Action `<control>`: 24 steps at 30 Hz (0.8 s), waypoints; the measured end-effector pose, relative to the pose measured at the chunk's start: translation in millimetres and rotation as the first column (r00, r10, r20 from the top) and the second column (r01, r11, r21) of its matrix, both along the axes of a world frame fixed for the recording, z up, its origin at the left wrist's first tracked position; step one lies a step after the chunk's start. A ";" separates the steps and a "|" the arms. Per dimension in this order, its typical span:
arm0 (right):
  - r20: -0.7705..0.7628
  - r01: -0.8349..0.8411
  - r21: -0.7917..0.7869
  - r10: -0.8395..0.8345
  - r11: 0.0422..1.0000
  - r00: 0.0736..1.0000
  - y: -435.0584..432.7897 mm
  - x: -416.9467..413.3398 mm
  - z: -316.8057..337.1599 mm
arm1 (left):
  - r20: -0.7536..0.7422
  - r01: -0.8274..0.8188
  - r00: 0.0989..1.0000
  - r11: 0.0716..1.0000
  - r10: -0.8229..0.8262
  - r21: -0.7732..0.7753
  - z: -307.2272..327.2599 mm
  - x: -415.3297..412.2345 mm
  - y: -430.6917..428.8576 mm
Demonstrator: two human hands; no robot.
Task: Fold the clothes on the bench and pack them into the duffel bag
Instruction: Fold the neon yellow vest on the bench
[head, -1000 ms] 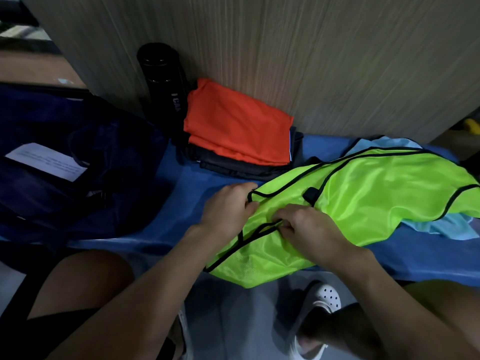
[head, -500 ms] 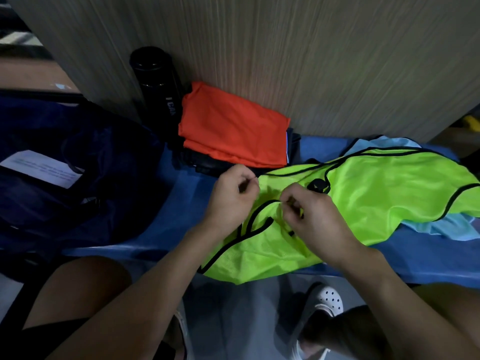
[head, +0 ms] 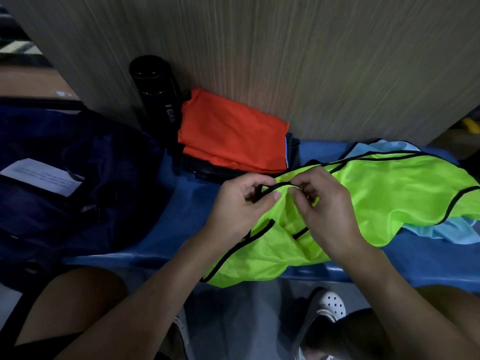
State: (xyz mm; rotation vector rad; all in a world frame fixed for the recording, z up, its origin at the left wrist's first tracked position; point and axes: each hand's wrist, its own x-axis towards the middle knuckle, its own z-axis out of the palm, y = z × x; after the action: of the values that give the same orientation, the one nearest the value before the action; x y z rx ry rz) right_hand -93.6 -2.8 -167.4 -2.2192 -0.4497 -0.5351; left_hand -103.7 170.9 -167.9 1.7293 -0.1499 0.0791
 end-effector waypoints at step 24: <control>0.084 0.027 -0.124 -0.017 0.992 0.996 -4.3 -30.3 -0.5 | 0.068 -0.029 0.997 0.994 0.021 0.106 -5.9 2.6 5.0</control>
State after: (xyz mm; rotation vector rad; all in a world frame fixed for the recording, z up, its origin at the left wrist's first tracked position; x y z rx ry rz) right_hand -123.9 -7.1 -167.9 -2.3305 -0.5150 -0.6277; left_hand -101.1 175.9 -173.9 1.8369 -0.1845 0.1498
